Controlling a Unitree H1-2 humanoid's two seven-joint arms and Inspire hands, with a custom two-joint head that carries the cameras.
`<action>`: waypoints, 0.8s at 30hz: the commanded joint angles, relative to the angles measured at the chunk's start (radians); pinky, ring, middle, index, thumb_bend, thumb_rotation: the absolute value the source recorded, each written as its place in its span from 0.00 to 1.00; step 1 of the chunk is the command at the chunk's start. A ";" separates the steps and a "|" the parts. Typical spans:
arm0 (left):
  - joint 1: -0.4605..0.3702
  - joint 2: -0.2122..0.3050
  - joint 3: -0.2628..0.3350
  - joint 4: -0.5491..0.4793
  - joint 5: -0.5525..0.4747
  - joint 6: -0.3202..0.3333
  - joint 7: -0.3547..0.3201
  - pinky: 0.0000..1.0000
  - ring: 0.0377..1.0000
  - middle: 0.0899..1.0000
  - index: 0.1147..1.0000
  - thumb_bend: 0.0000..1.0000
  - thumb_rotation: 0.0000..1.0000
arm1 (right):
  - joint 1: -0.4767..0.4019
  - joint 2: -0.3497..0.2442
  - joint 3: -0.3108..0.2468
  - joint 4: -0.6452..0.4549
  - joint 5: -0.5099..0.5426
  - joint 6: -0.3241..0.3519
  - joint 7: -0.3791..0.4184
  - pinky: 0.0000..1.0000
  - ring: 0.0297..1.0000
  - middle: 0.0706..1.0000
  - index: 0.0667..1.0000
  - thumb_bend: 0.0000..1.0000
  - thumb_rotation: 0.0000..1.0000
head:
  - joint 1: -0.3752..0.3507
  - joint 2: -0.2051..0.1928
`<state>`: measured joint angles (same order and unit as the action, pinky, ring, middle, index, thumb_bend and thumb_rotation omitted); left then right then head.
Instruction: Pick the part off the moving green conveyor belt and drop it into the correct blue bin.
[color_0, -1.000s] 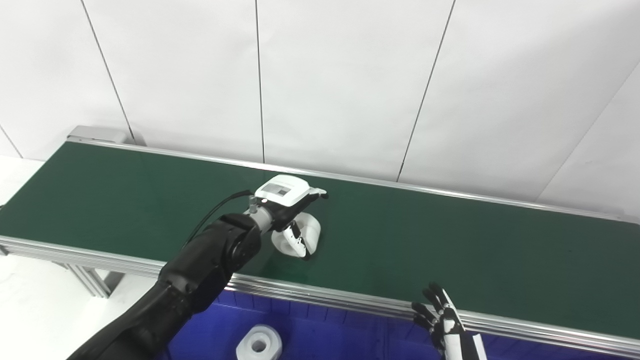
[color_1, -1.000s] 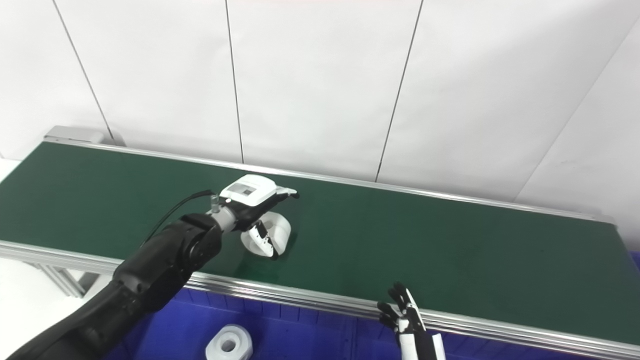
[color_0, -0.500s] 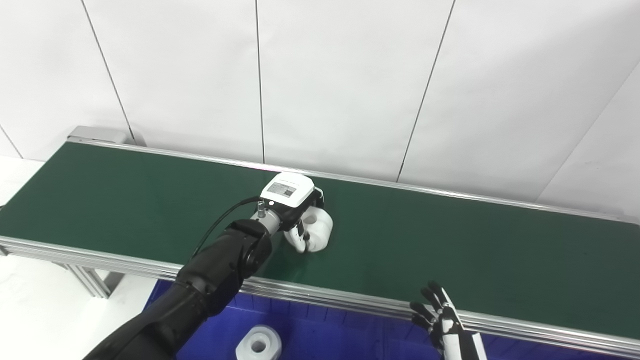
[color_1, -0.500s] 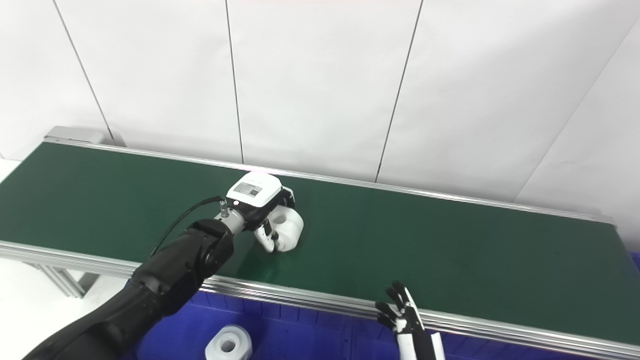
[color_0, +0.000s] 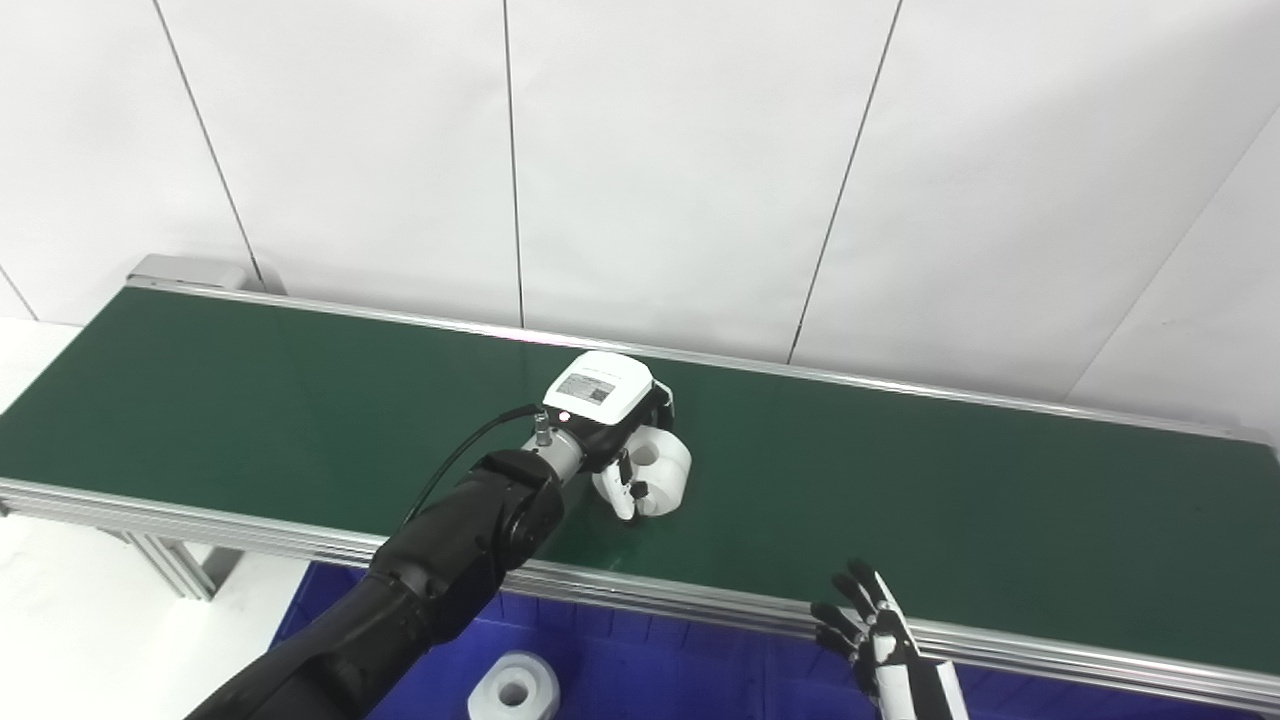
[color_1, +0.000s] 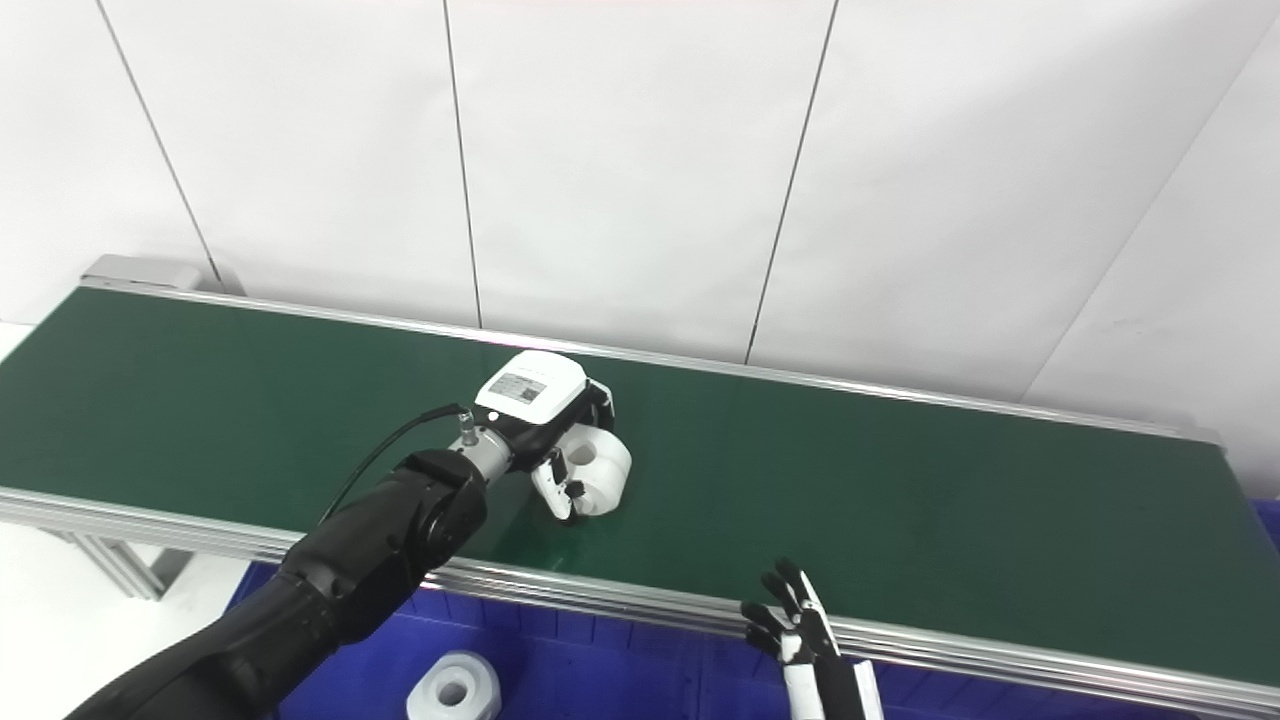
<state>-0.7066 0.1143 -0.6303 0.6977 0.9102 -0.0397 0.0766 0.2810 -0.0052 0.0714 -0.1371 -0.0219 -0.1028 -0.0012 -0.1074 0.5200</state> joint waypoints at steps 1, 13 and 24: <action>-0.010 0.017 -0.002 -0.040 -0.007 -0.031 -0.007 0.36 0.38 0.38 0.44 0.52 0.00 | -0.007 0.004 0.004 -0.035 -0.005 -0.002 0.005 0.79 0.82 0.91 0.95 0.81 1.00 | 0.003 0.011; 0.061 0.120 0.058 -0.550 -0.033 -0.018 -0.213 0.39 0.40 0.39 0.44 0.52 0.00 | -0.031 0.004 -0.002 -0.106 -0.006 0.087 0.004 0.81 0.83 0.91 0.95 0.79 1.00 | 0.004 0.106; 0.285 0.171 0.103 -0.856 -0.046 -0.010 -0.383 0.51 0.48 0.44 0.42 0.52 0.00 | -0.066 -0.002 -0.018 -0.199 0.014 0.206 0.007 0.81 0.83 0.91 0.95 0.78 1.00 | 0.025 0.225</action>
<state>-0.4053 0.2803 -0.5430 -0.1145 0.8691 -0.0544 -0.3060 0.2356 -0.0065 0.0585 -0.2897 -0.0143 0.0834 -0.0011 -0.0844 0.7301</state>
